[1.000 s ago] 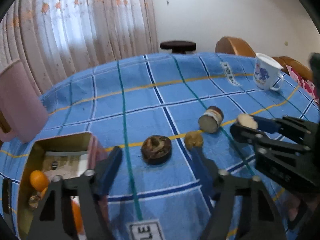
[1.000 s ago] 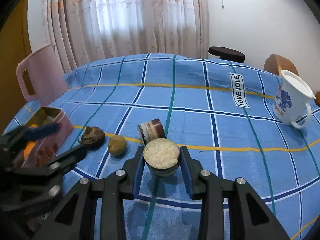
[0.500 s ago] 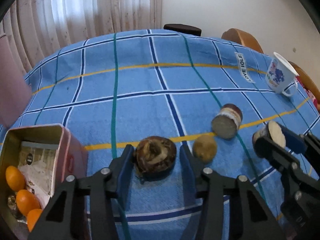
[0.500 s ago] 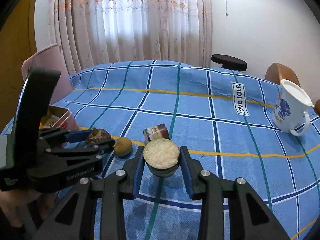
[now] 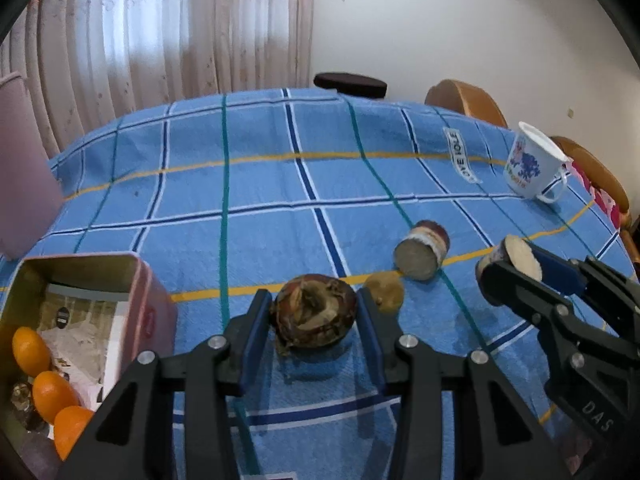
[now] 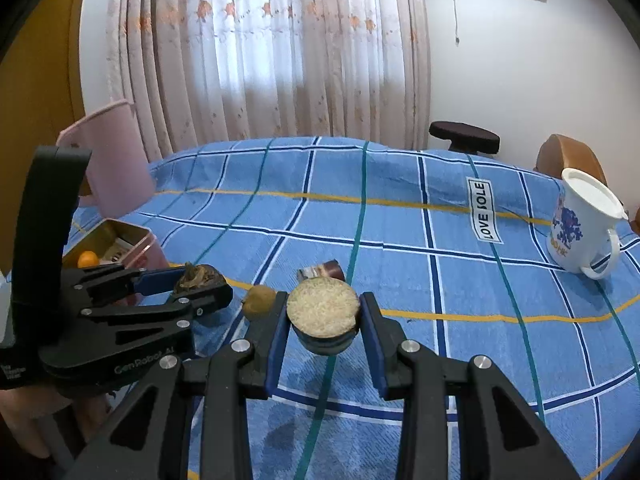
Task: Organize fruits
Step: 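Lift the bulb fruit and the jar and carry both over the tin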
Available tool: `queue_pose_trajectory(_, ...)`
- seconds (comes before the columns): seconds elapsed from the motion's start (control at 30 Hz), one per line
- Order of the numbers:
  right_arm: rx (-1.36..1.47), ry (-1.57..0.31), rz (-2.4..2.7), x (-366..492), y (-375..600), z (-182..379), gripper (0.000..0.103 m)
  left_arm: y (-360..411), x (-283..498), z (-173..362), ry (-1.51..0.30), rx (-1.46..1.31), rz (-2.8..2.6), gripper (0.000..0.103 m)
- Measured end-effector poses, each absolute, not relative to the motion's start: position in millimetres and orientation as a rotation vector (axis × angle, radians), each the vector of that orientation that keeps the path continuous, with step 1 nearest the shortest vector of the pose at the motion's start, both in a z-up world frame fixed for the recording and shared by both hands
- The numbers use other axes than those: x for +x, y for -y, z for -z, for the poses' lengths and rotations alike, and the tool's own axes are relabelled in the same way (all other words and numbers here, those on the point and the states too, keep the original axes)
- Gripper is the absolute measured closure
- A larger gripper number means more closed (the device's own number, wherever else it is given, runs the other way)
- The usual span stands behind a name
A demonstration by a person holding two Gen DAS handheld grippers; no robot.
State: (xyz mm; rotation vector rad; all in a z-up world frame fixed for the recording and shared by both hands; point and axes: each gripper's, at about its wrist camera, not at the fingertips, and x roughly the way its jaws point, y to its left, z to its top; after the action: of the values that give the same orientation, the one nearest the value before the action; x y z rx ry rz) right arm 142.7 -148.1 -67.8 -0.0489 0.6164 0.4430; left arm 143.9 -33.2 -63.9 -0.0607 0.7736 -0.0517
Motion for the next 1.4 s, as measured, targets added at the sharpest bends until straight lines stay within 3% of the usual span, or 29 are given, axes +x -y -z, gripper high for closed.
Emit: queue_pose_trajectory(1.4,-0.030,-0.433,-0.469,112.4,159.2,51.5,0.066,43.2,92.7,33.0,-0.471,0.024,0.012,0.059)
